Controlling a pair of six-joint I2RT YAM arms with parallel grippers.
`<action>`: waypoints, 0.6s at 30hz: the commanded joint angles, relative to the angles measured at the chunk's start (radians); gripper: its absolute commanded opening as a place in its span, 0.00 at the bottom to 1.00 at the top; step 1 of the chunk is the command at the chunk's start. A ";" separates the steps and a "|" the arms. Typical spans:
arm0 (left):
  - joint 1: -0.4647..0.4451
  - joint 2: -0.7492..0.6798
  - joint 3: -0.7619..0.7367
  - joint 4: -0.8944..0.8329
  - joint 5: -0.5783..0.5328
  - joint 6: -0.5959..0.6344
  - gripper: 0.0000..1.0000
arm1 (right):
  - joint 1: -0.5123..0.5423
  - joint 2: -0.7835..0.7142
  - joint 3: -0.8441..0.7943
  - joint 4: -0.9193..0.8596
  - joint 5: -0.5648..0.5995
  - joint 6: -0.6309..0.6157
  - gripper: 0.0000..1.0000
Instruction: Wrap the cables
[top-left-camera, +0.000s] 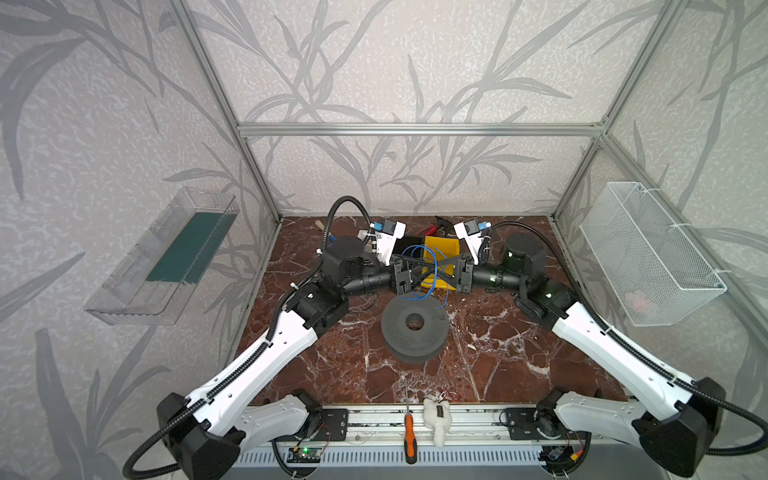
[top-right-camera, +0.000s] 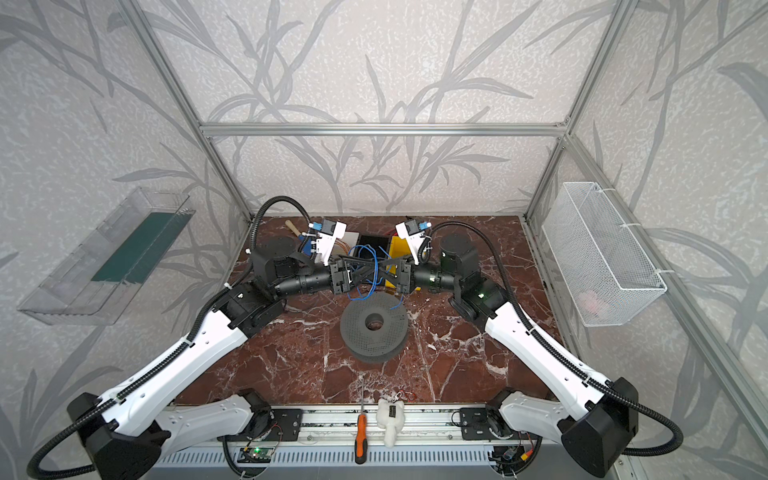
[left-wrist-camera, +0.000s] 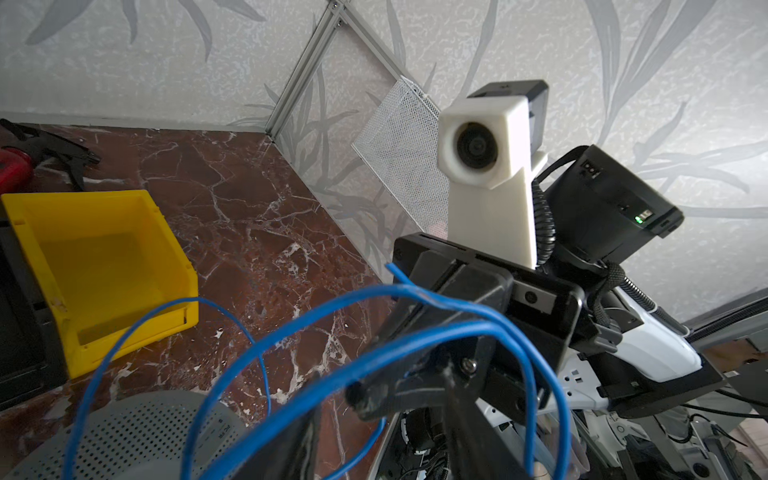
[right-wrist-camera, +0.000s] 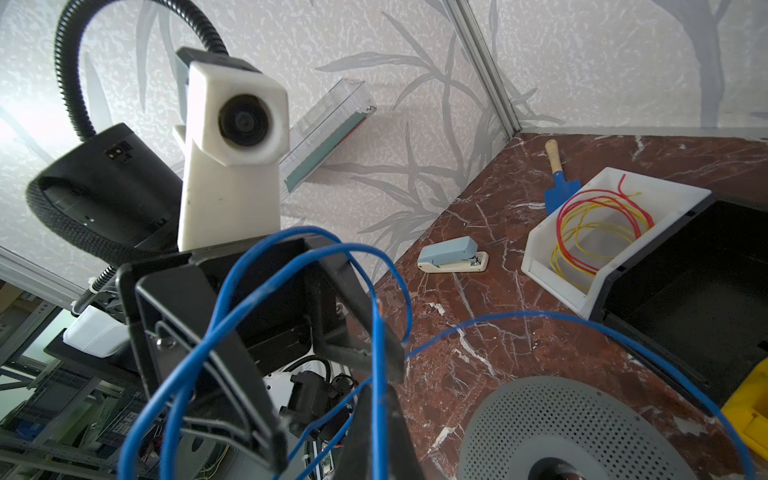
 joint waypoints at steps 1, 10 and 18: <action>0.004 0.024 -0.011 0.158 0.020 -0.048 0.52 | 0.018 0.000 0.016 -0.003 -0.010 -0.041 0.00; 0.004 0.082 0.008 0.211 -0.027 -0.040 0.52 | 0.079 -0.001 0.061 -0.112 0.056 -0.165 0.00; 0.004 0.119 0.020 0.234 -0.032 -0.046 0.38 | 0.097 -0.009 0.068 -0.133 0.065 -0.202 0.00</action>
